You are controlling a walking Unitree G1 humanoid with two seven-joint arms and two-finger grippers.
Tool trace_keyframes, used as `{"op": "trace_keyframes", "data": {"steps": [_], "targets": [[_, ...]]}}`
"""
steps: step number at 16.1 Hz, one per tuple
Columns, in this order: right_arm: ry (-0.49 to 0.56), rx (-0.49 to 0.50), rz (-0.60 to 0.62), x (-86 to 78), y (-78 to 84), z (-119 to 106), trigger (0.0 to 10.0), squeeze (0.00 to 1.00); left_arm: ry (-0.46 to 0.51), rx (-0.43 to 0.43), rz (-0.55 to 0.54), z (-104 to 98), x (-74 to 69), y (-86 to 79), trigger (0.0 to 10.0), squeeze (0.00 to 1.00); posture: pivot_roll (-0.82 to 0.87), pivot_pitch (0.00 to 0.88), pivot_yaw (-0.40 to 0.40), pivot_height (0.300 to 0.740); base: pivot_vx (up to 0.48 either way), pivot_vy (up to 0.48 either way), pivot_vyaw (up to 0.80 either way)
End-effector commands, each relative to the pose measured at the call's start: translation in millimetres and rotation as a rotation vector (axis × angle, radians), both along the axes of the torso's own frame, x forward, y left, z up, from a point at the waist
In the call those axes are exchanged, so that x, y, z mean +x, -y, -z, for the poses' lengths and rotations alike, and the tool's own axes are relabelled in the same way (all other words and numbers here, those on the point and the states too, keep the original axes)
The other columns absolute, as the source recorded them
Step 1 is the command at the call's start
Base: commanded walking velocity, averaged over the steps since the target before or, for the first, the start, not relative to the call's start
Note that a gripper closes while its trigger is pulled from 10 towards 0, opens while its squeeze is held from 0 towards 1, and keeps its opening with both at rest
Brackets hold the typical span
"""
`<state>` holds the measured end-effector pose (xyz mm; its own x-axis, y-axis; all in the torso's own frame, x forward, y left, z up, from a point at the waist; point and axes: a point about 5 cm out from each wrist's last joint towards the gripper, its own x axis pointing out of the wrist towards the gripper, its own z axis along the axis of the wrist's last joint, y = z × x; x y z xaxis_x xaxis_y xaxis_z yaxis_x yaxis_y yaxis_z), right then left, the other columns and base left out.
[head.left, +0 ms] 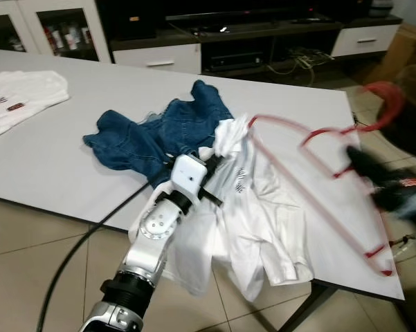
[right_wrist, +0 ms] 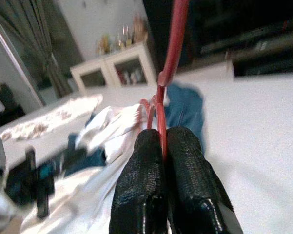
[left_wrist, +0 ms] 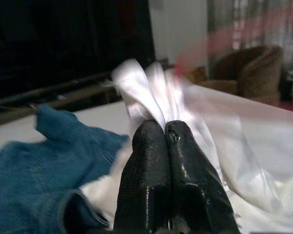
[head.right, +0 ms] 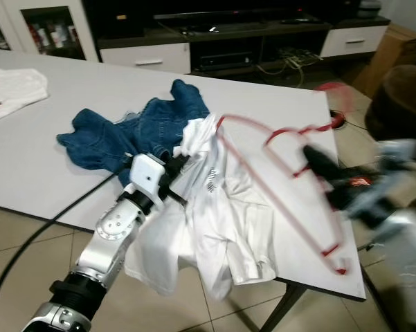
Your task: Hang hanger
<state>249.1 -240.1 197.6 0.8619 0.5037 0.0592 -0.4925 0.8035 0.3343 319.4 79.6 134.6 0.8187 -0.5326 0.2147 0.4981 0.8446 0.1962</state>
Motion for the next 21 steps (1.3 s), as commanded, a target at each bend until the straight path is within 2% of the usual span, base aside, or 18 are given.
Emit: {"op": "trace_keyframes", "data": {"steps": [1, 3, 5, 6, 7, 8, 9, 10, 11, 12, 13, 16, 17, 18, 19, 20, 21], "targets": [[-0.065, -0.027, -0.007, 2.5, -9.8, 10.5, 10.0, 0.0, 0.047, 0.019, 0.015, -6.1, -0.4, -1.8, 10.0, 1.0, -0.03, 0.046, 0.024, 0.74, 0.0, 0.0, 0.0], [-0.123, -0.05, -0.034, 3.6, -24.4, 24.2, 10.0, 0.0, 0.053, 0.112, 0.089, -0.6, -6.1, 4.2, 10.0, 1.0, -0.03, 0.046, 0.02, 0.74, 0.0, 0.0, 0.0], [-0.163, -0.084, -0.049, 3.6, -33.4, 34.5, 10.0, 0.0, 0.055, 0.163, 0.103, 2.2, -7.7, 6.1, 10.0, 1.0, -0.03, 0.047, 0.018, 0.74, 0.0, 0.0, 0.0], [-0.219, -0.126, -0.062, 3.8, -45.1, 48.4, 10.0, 0.0, 0.087, 0.384, 0.186, 5.6, -8.9, 7.3, 10.0, 0.0, -0.03, 0.05, 0.016, 0.74, 0.0, 0.0, 0.0], [-0.242, -0.137, -0.046, 6.5, -48.5, 53.5, 10.0, 0.0, 0.084, 0.447, 0.223, 2.7, -7.2, 2.9, 10.0, 0.0, -0.03, 0.05, 0.016, 0.74, 0.0, 0.0, 0.0], [-0.25, -0.138, -0.039, 7.7, -49.4, 55.1, 10.0, 0.0, 0.078, 0.45, 0.228, 0.7, -6.1, 0.7, 10.0, 0.0, -0.03, 0.05, 0.016, 0.74, 0.0, 0.0, 0.0], [-0.275, -0.199, -0.007, 11.1, -50.4, 64.7, 10.0, 0.0, 0.079, 0.498, 0.24, -4.1, -3.6, -7.9, 10.0, 0.0, -0.02, 0.052, 0.01, 0.74, 0.0, 0.0, 0.0], [-0.286, -0.253, 0.001, 12.6, -49.6, 70.5, 10.0, 0.0, 0.027, 0.553, 0.253, -1.1, -2.2, -15.0, 10.0, 0.0, -0.01, 0.052, 0.012, 0.74, 0.0, 0.0, 0.0], [-0.285, -0.255, 0.006, 13.7, -48.3, 70.6, 10.0, 0.0, 0.017, 0.577, 0.253, -0.4, -1.8, -17.9, 10.0, 0.75, -0.01, 0.052, 0.013, 0.74, 0.0, 0.0, 0.0], [-0.277, -0.258, 0.016, 16.2, -45.7, 68.5, 10.0, 0.0, 0.001, 0.572, 0.249, -2.2, -1.4, -21.5, 10.0, 1.0, -0.01, 0.052, 0.015, 0.74, 0.0, 0.0, 0.0], [-0.266, -0.264, 0.027, 18.8, -42.6, 65.9, 10.0, 0.0, -0.014, 0.542, 0.249, -4.1, -1.9, -22.3, 10.0, 1.0, -0.01, 0.053, 0.017, 0.74, 0.0, 0.0, 0.0], [-0.245, -0.305, 0.039, 20.6, -41.2, 66.2, 10.0, 0.0, -0.041, 0.526, 0.214, -4.9, -2.8, -21.8, 10.0, 1.0, -0.01, 0.053, 0.018, 0.74, 0.0, 0.0, 0.0], [-0.239, -0.317, 0.039, 20.5, -41.3, 66.7, 10.0, 0.0, -0.083, 0.515, 0.207, -3.2, -2.8, -22.9, 10.0, 1.0, -0.01, 0.05, 0.021, 0.74, 0.0, 0.0, 0.0], [-0.23, -0.323, 0.039, 19.8, -39.7, 65.8, 10.0, 0.0, -0.252, 0.567, 0.323, 15.6, -16.0, -25.8, 10.0, 0.0, 0.0, 0.049, 0.022, 0.74, 0.0, 0.0, 0.0], [-0.222, -0.324, 0.043, 19.8, -36.6, 63.9, 10.0, 0.0, -0.394, 0.606, 0.395, 34.6, -28.1, -30.2, 10.0, 0.0, 0.0, 0.046, 0.022, 0.74, 0.0, 0.0, 0.0], [-0.209, -0.329, 0.05, 21.6, -33.2, 60.6, 10.0, 0.0, -0.442, 0.65, 0.395, 46.9, -32.3, -32.7, 10.0, 0.0, -0.01, 0.044, 0.026, 0.74, 0.0, 0.0, 0.0], [-0.197, -0.332, 0.055, 23.1, -31.0, 57.3, 10.0, 0.0, -0.474, 0.651, 0.386, 52.9, -33.1, -31.8, 10.0, 0.0, -0.01, 0.042, 0.024, 0.74, 0.0, 0.0, 0.0]]}}
